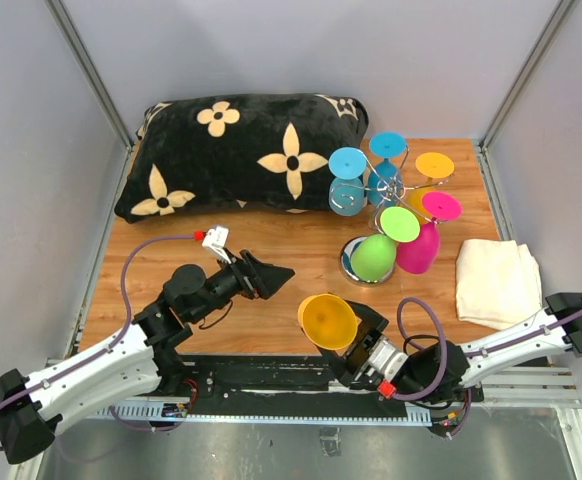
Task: Place the wine glass upside down on the wine glass rack
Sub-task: Pick up the wine glass at the center of the board.
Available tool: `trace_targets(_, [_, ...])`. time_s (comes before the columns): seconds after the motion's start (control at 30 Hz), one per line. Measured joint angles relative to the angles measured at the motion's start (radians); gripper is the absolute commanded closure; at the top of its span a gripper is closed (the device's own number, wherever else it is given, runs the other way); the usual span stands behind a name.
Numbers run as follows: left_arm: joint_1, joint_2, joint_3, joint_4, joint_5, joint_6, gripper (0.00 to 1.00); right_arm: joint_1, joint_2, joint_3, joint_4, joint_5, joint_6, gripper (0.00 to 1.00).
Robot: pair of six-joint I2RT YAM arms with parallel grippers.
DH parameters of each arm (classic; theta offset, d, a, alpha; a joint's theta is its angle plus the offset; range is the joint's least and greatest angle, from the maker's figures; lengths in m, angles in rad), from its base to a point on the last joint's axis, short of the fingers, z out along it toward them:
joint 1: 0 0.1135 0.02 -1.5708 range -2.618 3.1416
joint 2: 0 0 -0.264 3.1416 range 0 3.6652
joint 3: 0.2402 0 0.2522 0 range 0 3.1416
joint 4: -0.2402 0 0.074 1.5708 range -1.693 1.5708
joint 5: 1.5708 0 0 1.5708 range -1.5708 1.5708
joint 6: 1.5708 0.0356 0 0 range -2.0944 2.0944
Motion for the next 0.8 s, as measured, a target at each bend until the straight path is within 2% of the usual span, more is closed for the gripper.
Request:
trace_targets(0.17, [-0.021, -0.014, -0.015, 0.103, -0.027, -0.042, 0.12, 0.005, -0.061, -0.022, -0.016, 0.006, 0.0, 0.4])
trace_targets(0.53, [-0.256, 0.003, -0.087, 0.272, -0.088, -0.099, 0.15, 0.005, -0.072, -0.024, 0.04, 0.032, 0.0, 0.39])
trace_targets(0.67, [-0.278, 0.005, -0.095, 0.305, -0.094, -0.111, 0.22, 0.005, -0.062, -0.024, 0.085, 0.036, 0.001, 0.39])
trace_targets(0.8, [-0.308, 0.039, -0.101, 0.368, -0.082, -0.119, 0.34, 0.005, -0.055, -0.024, 0.113, 0.036, 0.001, 0.38])
